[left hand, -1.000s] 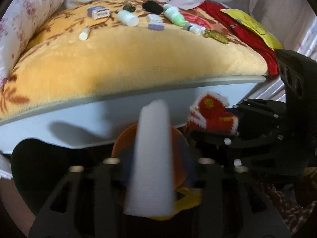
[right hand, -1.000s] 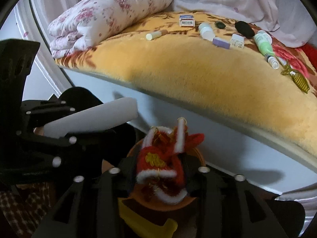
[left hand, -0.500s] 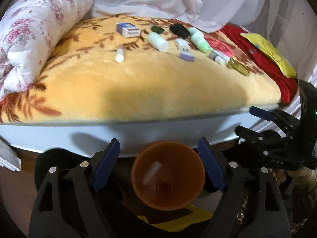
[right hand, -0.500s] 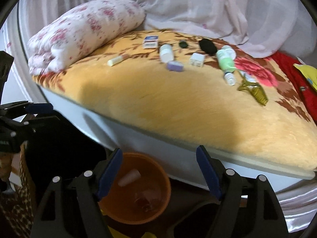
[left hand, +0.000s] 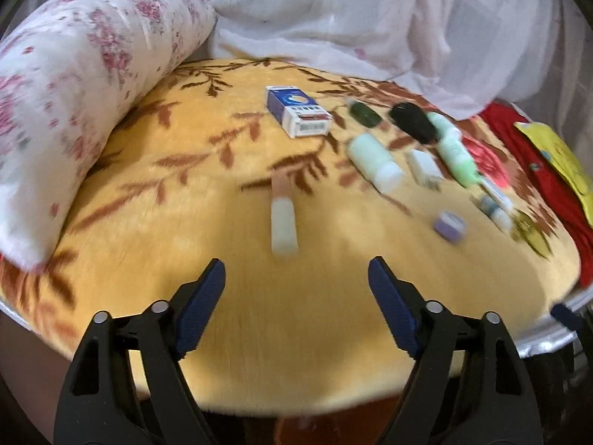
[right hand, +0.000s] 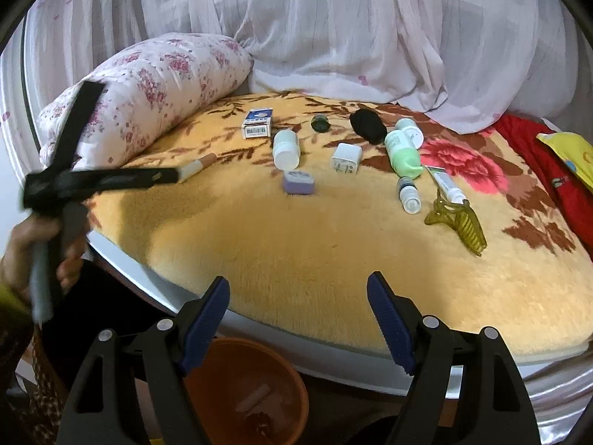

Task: Collect trash
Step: 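Grasp the lip balm with the left tool while the right tool grasps the lavender box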

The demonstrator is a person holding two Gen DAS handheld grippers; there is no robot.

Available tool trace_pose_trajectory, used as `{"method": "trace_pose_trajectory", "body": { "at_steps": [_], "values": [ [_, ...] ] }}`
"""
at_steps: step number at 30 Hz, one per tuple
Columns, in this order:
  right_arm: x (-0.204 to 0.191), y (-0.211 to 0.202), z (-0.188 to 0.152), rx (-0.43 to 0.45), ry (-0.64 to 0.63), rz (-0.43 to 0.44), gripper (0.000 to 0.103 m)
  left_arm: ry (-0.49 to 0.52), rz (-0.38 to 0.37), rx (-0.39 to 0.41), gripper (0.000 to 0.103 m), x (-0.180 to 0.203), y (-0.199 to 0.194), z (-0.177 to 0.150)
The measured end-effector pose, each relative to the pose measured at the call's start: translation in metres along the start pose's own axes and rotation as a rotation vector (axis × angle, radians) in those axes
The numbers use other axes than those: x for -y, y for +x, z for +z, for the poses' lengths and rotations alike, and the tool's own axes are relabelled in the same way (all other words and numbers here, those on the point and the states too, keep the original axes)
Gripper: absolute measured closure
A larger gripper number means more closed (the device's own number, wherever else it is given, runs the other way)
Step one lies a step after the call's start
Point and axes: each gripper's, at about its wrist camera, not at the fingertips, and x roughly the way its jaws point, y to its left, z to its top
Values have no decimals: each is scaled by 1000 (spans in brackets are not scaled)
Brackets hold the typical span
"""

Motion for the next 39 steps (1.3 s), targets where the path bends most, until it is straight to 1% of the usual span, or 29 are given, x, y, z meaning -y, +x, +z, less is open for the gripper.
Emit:
{"method": "trace_pose_trajectory", "body": {
  "at_steps": [1,3,4,5,6,7,8,10,14,18,21,24,29,30,32,33,34,35,39],
  "values": [
    [1,2,0,-2,-2,-3,28,4,8,-1,30,-1,7,6],
    [2,5,-1,-6,1,-9,28,16,27,-9,38,-1,22,16],
    [4,8,-1,-10,6,-9,28,22,36,-16,40,-1,31,21],
    [7,9,-2,-13,11,-9,28,25,45,-29,47,-1,41,24],
    [8,11,-2,-15,15,-10,28,27,48,-39,63,-1,47,25],
    [10,13,-1,-17,20,-12,28,27,52,-53,76,-3,56,27],
    [12,15,0,-18,23,-15,28,18,51,-47,85,-5,59,27],
    [12,19,2,-17,20,-21,28,-14,34,-25,85,-8,51,25],
    [10,35,19,0,0,-21,28,33,35,13,85,2,25,11],
    [6,61,42,8,-10,-18,30,52,3,35,85,9,-2,-9],
    [1,80,61,21,-20,-28,30,45,-21,35,85,9,-12,-20],
    [-4,101,75,5,-16,-25,31,37,-41,32,85,8,-19,-28],
    [-8,129,90,-51,-15,-29,39,39,-59,32,85,11,-27,-37],
    [-8,133,91,-61,-15,-30,44,38,-61,36,85,12,-29,-39],
    [-7,140,92,-90,-7,-19,56,39,-63,37,85,12,-31,-41],
    [-7,143,92,-103,-2,-7,68,38,-67,35,85,13,-31,-42],
    [-6,146,90,-120,6,6,68,36,-70,34,85,14,-32,-44],
    [-6,145,89,-116,11,1,68,35,-75,33,85,14,-33,-46],
    [-15,121,82,-64,-31,-33,68,52,-98,21,85,21,-40,-56]
  ]
}}
